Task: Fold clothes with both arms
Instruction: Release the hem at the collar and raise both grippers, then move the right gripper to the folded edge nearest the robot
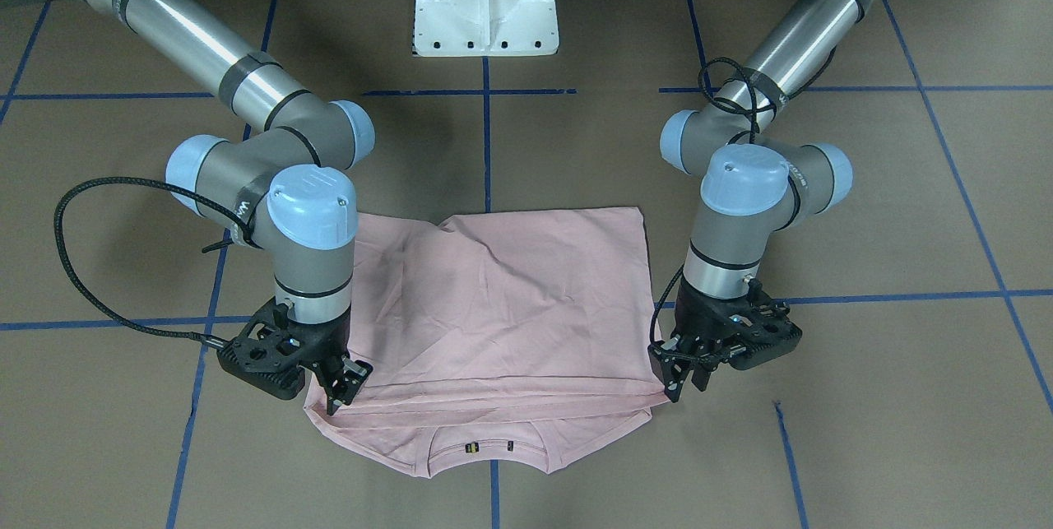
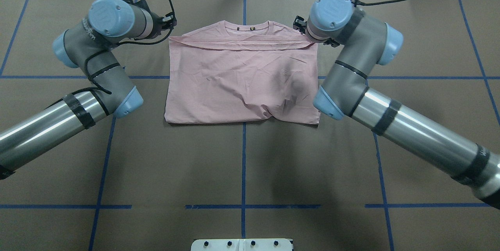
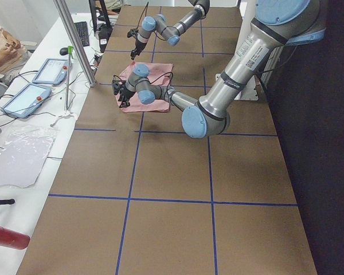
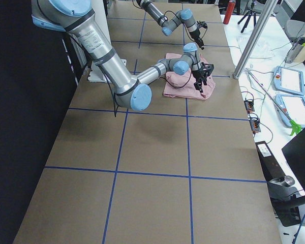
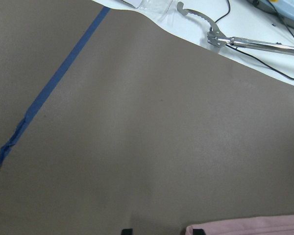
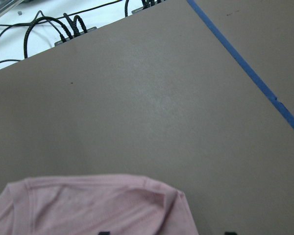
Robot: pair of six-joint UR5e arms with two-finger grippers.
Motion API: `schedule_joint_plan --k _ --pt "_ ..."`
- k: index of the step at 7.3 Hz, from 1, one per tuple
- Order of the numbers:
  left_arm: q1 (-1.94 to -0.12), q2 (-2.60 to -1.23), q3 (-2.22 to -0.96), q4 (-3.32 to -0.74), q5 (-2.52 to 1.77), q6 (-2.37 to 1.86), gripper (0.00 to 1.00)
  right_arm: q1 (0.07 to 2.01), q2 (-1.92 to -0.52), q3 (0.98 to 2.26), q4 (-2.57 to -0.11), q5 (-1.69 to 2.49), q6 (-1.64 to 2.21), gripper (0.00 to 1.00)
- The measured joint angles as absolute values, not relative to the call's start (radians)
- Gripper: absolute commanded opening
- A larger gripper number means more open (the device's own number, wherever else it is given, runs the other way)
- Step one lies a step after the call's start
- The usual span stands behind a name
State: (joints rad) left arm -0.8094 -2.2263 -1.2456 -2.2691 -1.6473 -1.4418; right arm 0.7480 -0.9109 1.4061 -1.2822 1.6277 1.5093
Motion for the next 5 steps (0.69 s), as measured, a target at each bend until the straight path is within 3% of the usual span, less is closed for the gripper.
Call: schedule_joint_plan --k 1,2,3,5 --pt "-0.812 -2.184 -1.311 -2.273 -1.650 -1.444 0.51 0.705 -1.023 1.563 -1.283 1.643 1.570 0.99" --pt "-0.812 -2.158 -1.349 -2.276 -1.651 -1.445 0.51 0.653 -1.098 1.669 -1.282 1.649 1.662 0.91" --pt "-0.812 -2.147 -1.364 -2.277 -1.651 -1.446 0.51 0.609 -1.155 1.736 -1.281 1.651 1.742 0.77" --pt "-0.811 -2.143 -1.378 -2.277 -1.650 -1.449 0.51 0.548 -1.251 1.808 -1.278 1.653 1.816 0.72"
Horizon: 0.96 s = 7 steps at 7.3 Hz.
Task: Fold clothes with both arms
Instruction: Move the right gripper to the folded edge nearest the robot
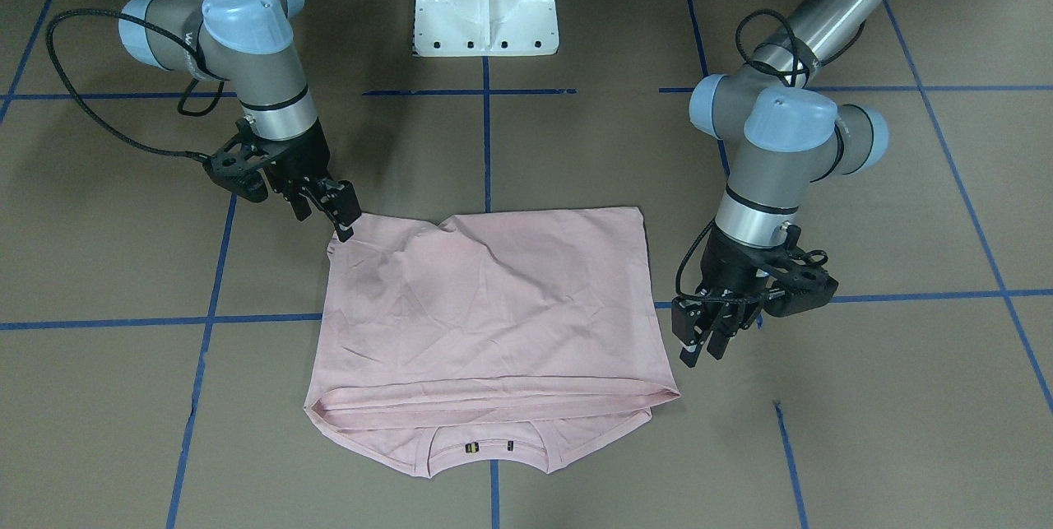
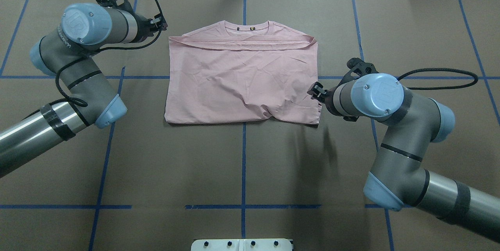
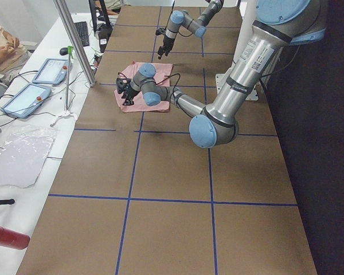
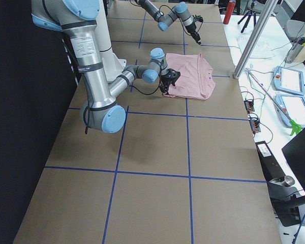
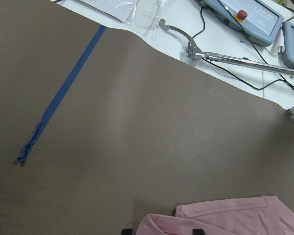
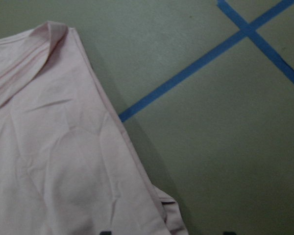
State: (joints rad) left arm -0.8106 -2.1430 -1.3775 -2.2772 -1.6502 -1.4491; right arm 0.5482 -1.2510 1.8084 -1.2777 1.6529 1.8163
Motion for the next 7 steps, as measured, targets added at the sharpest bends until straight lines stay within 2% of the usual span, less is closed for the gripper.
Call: schedule_joint_plan --k 3,4,5,6,7 --pt "-0.809 -2.142 -1.382 -2.278 -1.649 -1.441 0.51 0.502 -1.261 1.806 -1.280 1.652 1.832 0.64" --pt "-0.809 -2.141 -1.382 -2.278 -1.649 -1.440 0.51 0.497 -1.257 1.797 -1.279 1.651 1.832 0.54" --pt "-0.809 -2.140 -1.382 -2.278 -1.649 -1.439 0.51 0.494 -1.247 1.786 -1.279 1.649 1.832 0.35" --pt "-0.808 -2.140 -1.382 -2.278 -1.649 -1.439 0.51 0.491 -1.233 1.774 -1.281 1.649 1.832 0.31" --pt "-0.807 -2.140 -1.382 -2.278 -1.649 -1.439 0.51 0.490 -1.225 1.767 -1.282 1.648 1.831 0.31"
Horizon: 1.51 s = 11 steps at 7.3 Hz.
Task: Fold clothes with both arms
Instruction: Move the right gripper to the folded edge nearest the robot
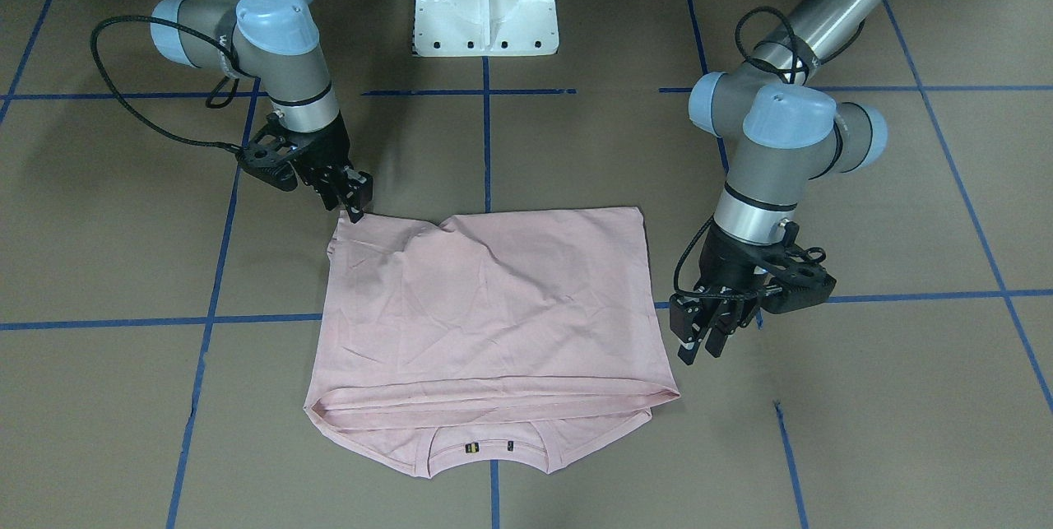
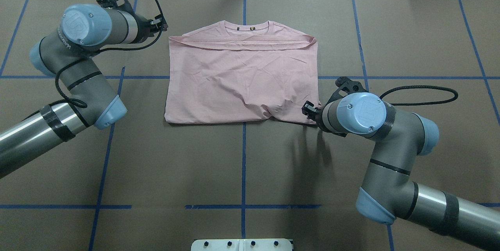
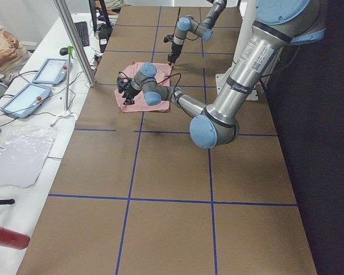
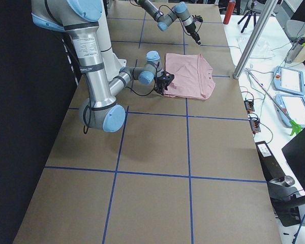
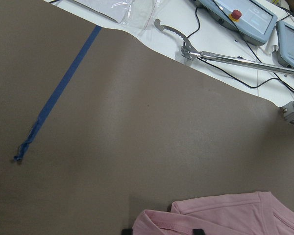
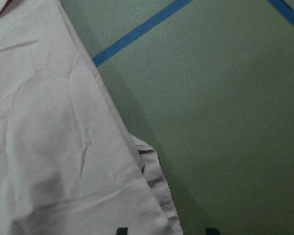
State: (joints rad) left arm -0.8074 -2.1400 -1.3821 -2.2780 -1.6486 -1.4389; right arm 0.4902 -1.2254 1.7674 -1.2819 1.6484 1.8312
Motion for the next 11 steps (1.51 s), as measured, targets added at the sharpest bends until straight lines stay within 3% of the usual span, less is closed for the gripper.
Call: schedule_joint_plan --k 4,5,6,8,10,11 --pt "-0.808 -2.140 -1.382 -2.276 -1.645 -1.439 0.51 0.489 -1.221 1.763 -1.282 1.649 1.830 0.33" --pt "-0.808 -2.140 -1.382 -2.276 -1.645 -1.439 0.51 0.490 -1.223 1.764 -1.283 1.648 1.830 0.51" --pt "-0.808 -2.140 -1.382 -2.276 -1.645 -1.439 0.51 0.492 -1.225 1.766 -1.283 1.649 1.829 0.58" --pt "-0.808 -2.140 -1.382 -2.275 -1.644 -1.440 0.51 0.493 -1.229 1.770 -1.284 1.649 1.829 0.56" --pt "-0.808 -2.140 -1.383 -2.275 -1.644 -1.441 0.51 0.488 -1.230 1.764 -1.284 1.648 1.829 0.47" --pt "-0.808 -2.140 -1.383 -2.275 -1.644 -1.442 0.51 0.486 -1.229 1.761 -1.284 1.648 1.829 0.15"
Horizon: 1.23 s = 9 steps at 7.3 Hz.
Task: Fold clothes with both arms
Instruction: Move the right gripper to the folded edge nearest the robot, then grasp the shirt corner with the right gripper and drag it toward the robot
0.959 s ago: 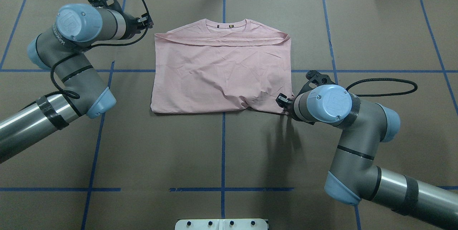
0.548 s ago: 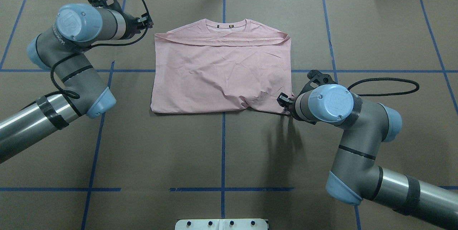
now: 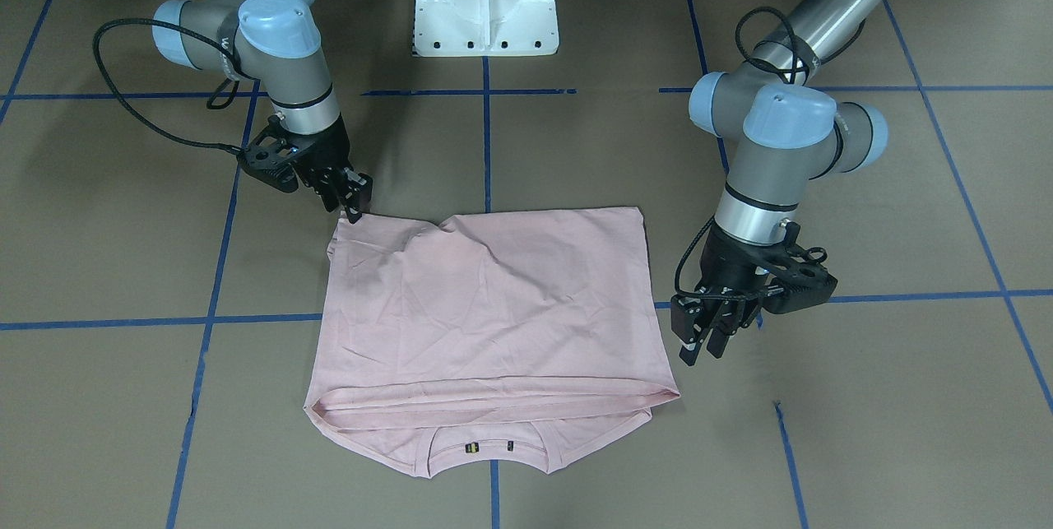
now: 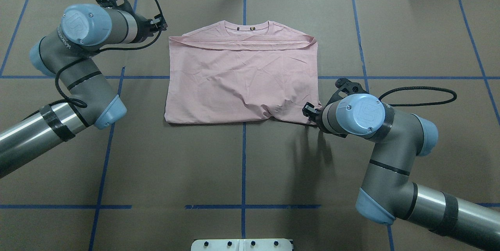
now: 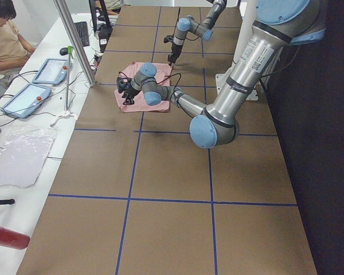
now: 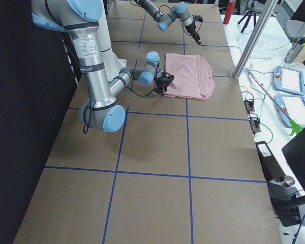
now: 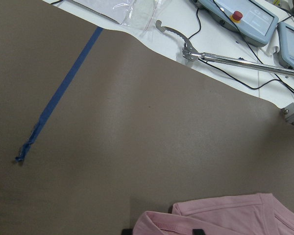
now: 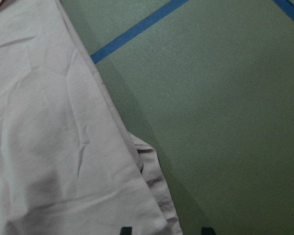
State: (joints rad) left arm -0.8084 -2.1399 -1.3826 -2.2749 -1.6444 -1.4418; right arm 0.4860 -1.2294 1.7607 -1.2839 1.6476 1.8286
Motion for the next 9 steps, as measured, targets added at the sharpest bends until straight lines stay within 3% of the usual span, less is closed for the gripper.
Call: schedule_joint_plan --k 1,6,9 --pt "-0.808 -2.140 -1.382 -2.275 -1.644 -1.442 0.51 0.485 -1.228 1.758 -1.284 1.648 1.829 0.00" --pt "-0.807 -2.140 -1.382 -2.275 -1.644 -1.442 0.51 0.492 -1.253 1.814 -1.285 1.664 1.824 0.00" --pt "-0.807 -2.142 -1.400 -2.275 -1.649 -1.447 0.51 0.361 -1.492 2.160 -1.307 1.693 1.829 0.00"
